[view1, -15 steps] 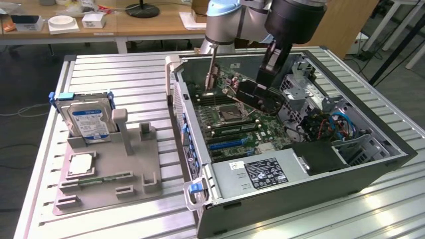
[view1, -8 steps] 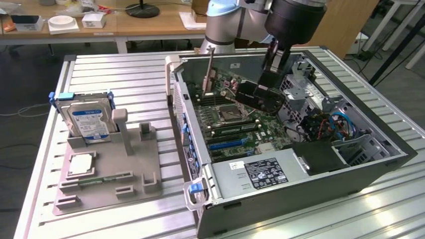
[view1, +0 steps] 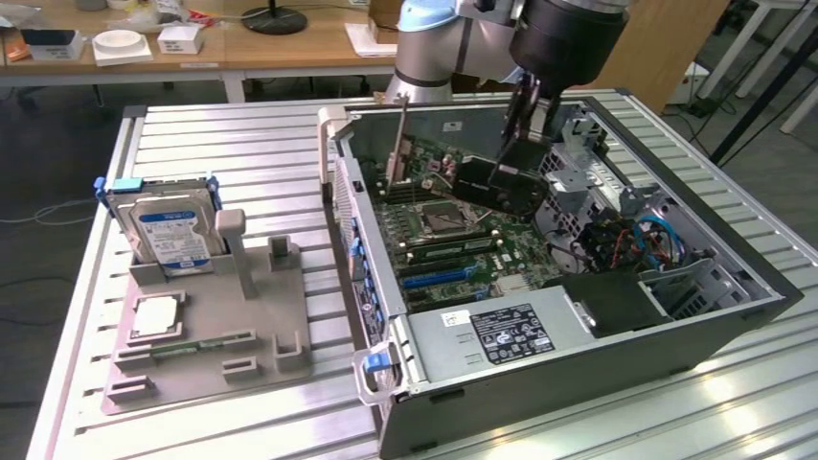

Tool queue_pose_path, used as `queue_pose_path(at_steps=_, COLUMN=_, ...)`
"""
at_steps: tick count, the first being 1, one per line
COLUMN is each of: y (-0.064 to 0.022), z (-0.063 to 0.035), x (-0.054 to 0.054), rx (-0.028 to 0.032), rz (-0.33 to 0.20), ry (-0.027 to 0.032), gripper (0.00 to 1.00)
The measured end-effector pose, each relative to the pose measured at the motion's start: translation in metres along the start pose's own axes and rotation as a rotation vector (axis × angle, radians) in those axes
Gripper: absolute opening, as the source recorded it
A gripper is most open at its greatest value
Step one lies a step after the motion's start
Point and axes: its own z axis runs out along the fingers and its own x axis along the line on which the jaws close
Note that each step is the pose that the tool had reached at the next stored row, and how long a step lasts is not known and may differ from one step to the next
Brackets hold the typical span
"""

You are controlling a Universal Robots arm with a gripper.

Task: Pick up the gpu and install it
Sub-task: 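Insert the gpu into the slot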

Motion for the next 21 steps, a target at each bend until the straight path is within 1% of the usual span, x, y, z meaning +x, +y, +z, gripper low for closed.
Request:
queue_pose_path(at_steps=5, y=0.0, z=0.0001, x=0.0, rx=-0.002, rz=-0.064, ry=0.0019, gripper=0.26)
queue_pose_path(at_steps=21, y=-0.0003, z=0.0003, x=-0.0002, rx=-0.0081, rz=-0.263, ry=0.0053, gripper=0.26)
